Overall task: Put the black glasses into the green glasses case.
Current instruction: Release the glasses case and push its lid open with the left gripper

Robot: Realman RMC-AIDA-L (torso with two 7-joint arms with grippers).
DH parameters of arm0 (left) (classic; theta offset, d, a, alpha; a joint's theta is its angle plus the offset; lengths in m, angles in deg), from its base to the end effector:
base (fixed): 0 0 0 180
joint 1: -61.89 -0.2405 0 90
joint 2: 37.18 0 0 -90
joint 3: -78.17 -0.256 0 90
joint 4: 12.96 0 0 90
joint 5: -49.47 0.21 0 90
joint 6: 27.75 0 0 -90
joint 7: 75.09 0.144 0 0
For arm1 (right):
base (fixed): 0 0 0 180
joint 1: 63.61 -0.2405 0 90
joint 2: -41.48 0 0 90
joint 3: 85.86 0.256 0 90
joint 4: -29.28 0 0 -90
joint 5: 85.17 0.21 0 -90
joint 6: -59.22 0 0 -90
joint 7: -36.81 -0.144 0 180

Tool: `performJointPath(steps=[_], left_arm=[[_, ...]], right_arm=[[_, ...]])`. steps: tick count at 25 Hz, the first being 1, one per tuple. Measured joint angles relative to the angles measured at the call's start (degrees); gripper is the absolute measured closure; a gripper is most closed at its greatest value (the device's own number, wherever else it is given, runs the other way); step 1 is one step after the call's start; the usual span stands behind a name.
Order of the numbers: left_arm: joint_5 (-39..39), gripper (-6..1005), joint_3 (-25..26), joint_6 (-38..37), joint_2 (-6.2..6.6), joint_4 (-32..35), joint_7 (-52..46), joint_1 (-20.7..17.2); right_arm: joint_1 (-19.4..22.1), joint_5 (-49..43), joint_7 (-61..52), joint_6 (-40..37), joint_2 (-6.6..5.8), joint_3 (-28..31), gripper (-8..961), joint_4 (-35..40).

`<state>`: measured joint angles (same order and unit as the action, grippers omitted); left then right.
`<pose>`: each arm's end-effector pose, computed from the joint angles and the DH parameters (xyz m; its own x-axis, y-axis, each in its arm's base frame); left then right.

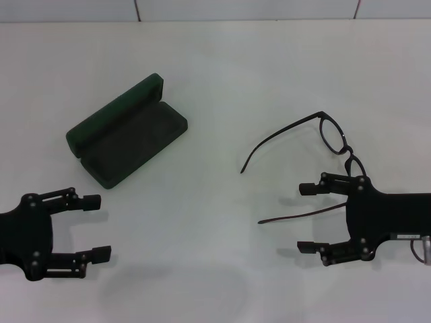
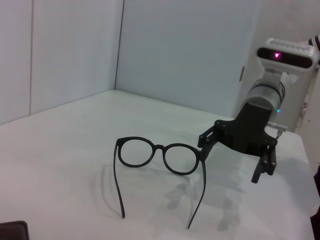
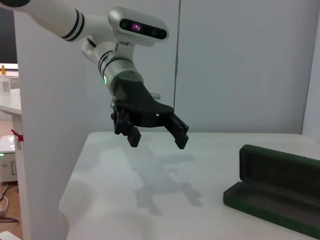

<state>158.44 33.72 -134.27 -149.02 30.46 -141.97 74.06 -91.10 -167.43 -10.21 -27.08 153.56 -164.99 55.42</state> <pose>-0.3282 0.2260 0.0586 0.8468 0.2447 0.4723 0.3418 -0.9307 -0.1306 0.2617 0.2927 -0.0362 0.8831 0.0767 -0.4629 0.0063 -0.9884 -0.1518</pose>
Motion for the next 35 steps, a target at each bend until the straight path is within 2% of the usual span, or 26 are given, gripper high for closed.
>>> performJointPath(steps=[13,17,22,26,28,30,31,32,35], left_arm=[[0.01,141,0.04,-0.01,-0.21,-0.15,-0.14,0.24],[-0.77,142,0.61,0.20,-0.43,-0.20,-7.44,1.43],[1.36,143,0.76,1.59,0.10,-0.05,-22.89,5.89],[4.16,145,0.78,7.52,0.55,2.11,-32.77,9.21],[7.26,145,0.78,9.57,0.54,5.95,-38.39,11.01],[8.24,146,0.76,9.84,0.53,7.13,-39.79,11.66],[10.07,146,0.75,10.04,0.42,9.26,-42.03,12.89],[14.51,146,0.63,10.55,0.16,13.61,-46.40,15.90],[20.51,147,0.29,11.86,-0.34,17.71,-50.98,19.86]], right_arm=[[0.09,0.00,0.00,0.16,-0.20,0.04,79,-0.03],[0.27,-0.06,0.00,0.24,-0.07,0.04,79,-0.04],[0.35,-0.46,0.00,0.32,0.23,-0.03,79,-0.04],[0.39,-0.51,0.00,0.34,0.31,-0.29,80,-0.04],[0.47,-0.58,0.00,0.35,0.35,-0.32,80,-0.04],[0.54,-0.62,0.00,0.34,0.39,-0.33,80,-0.04],[0.56,-0.62,0.00,0.31,0.41,-0.35,80,-0.04],[0.56,-0.64,0.00,0.27,0.41,-0.38,80,-0.04],[0.57,-0.89,0.00,0.20,0.56,-0.42,80,-0.04]])
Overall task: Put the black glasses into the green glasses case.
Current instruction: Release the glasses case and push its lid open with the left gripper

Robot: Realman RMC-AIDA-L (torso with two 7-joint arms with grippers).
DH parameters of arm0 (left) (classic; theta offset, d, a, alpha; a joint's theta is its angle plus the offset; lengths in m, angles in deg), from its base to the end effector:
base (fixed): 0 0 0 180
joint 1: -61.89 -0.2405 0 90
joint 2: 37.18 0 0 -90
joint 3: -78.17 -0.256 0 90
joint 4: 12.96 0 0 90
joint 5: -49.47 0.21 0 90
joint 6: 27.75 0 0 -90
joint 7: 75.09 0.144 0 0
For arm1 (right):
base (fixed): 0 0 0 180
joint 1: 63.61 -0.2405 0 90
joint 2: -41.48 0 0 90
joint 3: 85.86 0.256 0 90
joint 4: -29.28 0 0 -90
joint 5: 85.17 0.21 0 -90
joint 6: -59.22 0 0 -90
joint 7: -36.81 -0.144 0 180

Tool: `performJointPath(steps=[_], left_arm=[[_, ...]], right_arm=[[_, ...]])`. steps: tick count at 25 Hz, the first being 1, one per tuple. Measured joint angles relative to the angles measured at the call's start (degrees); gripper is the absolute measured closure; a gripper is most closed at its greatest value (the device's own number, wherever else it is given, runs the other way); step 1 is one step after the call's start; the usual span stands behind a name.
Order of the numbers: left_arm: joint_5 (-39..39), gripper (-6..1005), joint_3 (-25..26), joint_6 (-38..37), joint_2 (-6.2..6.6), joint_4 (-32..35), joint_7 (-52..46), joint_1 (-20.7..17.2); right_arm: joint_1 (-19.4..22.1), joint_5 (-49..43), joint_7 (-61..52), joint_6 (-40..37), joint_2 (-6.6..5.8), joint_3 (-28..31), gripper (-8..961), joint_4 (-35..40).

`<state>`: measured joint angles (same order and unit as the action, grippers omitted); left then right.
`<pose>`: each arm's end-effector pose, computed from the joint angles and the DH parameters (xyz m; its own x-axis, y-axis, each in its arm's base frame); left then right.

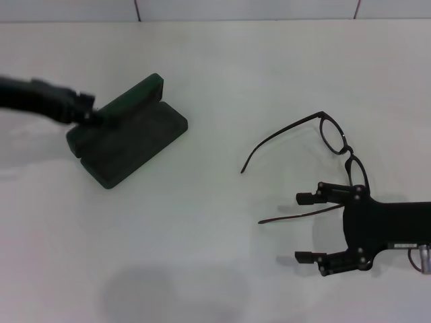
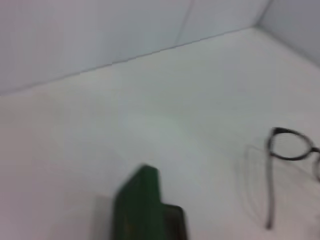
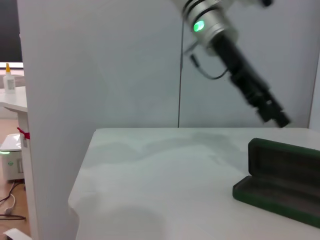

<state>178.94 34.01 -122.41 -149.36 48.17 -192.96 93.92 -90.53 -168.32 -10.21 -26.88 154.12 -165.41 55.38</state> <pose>-0.2539 0.3591 0.0922 0.7343 0.6374 0.2335 0.6788 -0.6929 -0.2431 0.2641 0.2867 -0.0418 0.8875 0.0641 -0.4564 0.0024 -0.9909 -0.1346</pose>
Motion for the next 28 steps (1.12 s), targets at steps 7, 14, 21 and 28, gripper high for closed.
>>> performJointPath(steps=[7,14,21,28], left_arm=[[17.37,149,-4.34,5.12,-1.71,1.86,-7.49,10.02],[22.42,151,-12.65,9.73,-2.95,0.02,-10.26,13.07],[24.74,188,-15.14,11.78,-3.59,-2.01,-10.80,13.68],[26.02,201,-15.19,13.55,-4.15,-1.98,-10.50,13.48]], right_arm=[[-1.32,-1.35,0.00,0.12,0.68,0.02,80,0.00],[-0.85,-1.66,0.00,0.15,1.00,0.13,80,0.41],[-0.81,-2.05,0.06,0.26,1.09,0.11,79,0.04],[-0.40,-2.05,0.13,0.27,1.09,0.10,80,0.00]])
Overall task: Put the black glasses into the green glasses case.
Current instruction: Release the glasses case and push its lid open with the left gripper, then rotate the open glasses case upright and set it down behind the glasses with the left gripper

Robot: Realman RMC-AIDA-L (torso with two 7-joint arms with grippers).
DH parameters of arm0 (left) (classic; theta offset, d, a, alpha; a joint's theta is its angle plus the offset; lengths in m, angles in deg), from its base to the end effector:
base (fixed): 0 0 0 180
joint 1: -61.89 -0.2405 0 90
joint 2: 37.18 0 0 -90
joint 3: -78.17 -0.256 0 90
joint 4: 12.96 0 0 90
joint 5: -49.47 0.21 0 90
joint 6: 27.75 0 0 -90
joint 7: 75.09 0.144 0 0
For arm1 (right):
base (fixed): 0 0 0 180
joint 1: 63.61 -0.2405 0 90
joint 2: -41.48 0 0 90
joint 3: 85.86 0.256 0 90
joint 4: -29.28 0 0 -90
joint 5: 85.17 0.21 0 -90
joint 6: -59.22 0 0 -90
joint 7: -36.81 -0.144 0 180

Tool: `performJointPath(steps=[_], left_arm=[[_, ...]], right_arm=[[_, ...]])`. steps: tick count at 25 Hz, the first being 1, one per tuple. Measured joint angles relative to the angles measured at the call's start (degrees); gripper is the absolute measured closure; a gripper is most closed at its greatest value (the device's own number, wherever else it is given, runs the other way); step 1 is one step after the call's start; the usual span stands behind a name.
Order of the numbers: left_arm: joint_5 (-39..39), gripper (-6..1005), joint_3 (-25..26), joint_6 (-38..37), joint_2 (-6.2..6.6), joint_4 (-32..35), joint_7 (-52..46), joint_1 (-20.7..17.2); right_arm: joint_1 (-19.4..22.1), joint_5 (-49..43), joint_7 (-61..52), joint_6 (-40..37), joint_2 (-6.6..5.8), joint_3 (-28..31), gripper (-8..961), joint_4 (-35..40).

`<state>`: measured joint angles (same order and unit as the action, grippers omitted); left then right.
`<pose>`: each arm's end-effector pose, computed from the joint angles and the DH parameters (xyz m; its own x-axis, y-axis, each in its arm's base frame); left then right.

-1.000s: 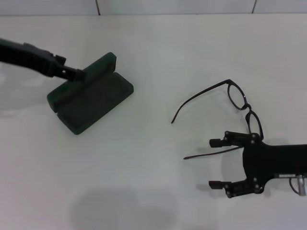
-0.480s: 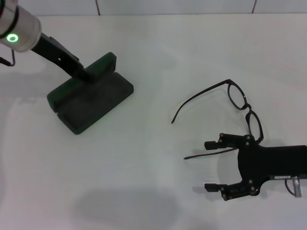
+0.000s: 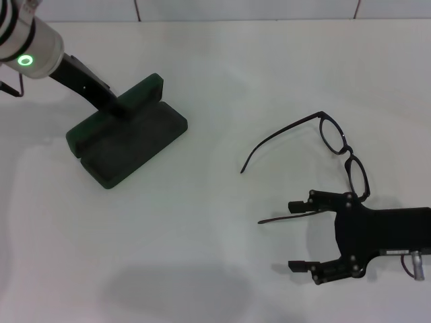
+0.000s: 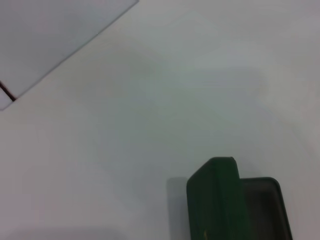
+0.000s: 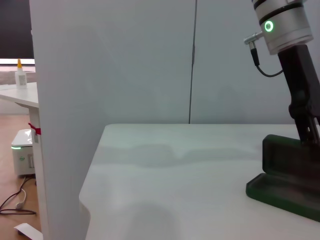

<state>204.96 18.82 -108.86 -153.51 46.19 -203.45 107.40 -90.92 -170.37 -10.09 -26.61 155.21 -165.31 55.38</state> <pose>-0.2076 0.4175 0.0401 0.7861 0.5958 -0.1646 0.4485 -0.7331 -0.5113 0.2611 0.2836 -0.0508 0.8924 0.0678 -0.4462 0.0199 -0.9936 -0.1112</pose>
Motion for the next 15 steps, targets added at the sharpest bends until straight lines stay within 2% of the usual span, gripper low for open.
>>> performJointPath(steps=[5,11,15], left_arm=[[0.08,315,-0.17,0.50,-0.15,-0.10,1.75,-0.26],[0.08,526,-0.48,0.41,-0.11,-0.10,2.02,-0.25],[-0.02,715,-0.50,0.09,-0.14,-0.05,2.36,-0.25]], right_arm=[[0.37,0.00,0.13,0.21,0.05,0.00,80,0.12],[0.41,0.02,0.12,0.31,0.09,0.00,79,0.01],[0.42,0.04,0.14,0.33,0.09,0.06,80,0.02]])
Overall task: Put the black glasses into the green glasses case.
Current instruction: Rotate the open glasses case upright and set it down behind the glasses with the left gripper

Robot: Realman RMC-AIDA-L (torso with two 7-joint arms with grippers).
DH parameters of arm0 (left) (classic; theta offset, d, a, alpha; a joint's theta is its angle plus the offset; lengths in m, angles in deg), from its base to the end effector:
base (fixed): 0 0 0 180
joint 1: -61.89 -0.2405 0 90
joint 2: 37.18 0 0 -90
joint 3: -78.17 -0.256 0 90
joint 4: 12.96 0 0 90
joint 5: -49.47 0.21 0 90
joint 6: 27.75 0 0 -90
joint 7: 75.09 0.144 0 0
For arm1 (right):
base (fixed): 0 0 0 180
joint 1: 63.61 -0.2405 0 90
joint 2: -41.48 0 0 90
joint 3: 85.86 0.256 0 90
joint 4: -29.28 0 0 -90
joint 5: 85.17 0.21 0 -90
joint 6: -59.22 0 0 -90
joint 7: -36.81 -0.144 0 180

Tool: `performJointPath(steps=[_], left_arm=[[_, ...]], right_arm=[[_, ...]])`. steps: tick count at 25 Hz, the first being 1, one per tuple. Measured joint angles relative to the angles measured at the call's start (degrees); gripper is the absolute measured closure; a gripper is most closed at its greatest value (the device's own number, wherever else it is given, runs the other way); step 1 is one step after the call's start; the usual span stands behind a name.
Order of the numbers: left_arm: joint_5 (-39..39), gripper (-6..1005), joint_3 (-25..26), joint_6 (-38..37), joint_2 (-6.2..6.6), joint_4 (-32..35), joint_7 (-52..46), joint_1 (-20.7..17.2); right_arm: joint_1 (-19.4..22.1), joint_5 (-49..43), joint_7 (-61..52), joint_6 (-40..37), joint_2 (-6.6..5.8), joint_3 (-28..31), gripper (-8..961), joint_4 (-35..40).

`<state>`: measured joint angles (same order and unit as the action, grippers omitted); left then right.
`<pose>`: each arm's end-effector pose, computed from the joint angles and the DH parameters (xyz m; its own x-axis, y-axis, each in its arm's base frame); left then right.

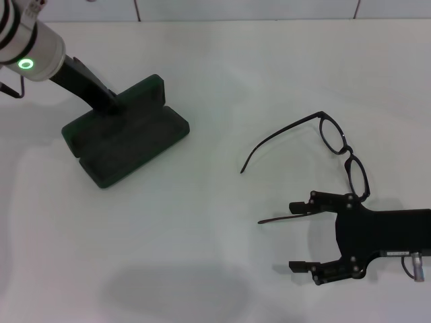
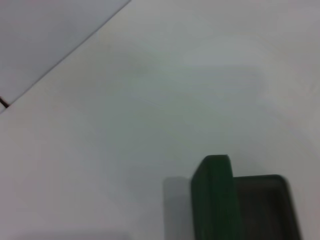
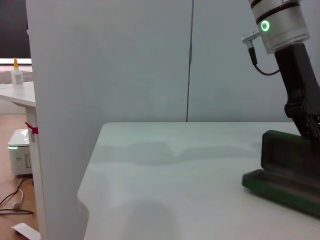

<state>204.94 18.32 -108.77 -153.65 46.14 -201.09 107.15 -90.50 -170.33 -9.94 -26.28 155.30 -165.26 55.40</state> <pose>-0.2087 0.4161 0.0378 0.8030 0.5642 -0.1919 0.4144 -0.7600 -0.5007 0.2631 0.2823 -0.0514 0.8936 0.0635 -0.4444 0.0126 -0.9931 -0.1166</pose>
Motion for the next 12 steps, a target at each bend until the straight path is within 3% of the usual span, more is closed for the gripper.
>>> performJointPath(steps=[1,5,12], left_arm=[[-0.01,762,0.00,-0.07,0.00,0.05,0.06,0.00],[-0.80,771,0.00,-0.65,0.00,0.68,1.37,0.00],[-7.83,788,-0.05,-2.29,0.05,3.00,15.48,0.16]], right_arm=[[0.00,0.00,0.00,0.02,0.00,-0.01,80,0.04],[0.00,0.01,0.02,0.07,0.00,0.01,80,0.07],[0.38,0.01,0.01,0.08,0.00,0.04,80,0.08]])
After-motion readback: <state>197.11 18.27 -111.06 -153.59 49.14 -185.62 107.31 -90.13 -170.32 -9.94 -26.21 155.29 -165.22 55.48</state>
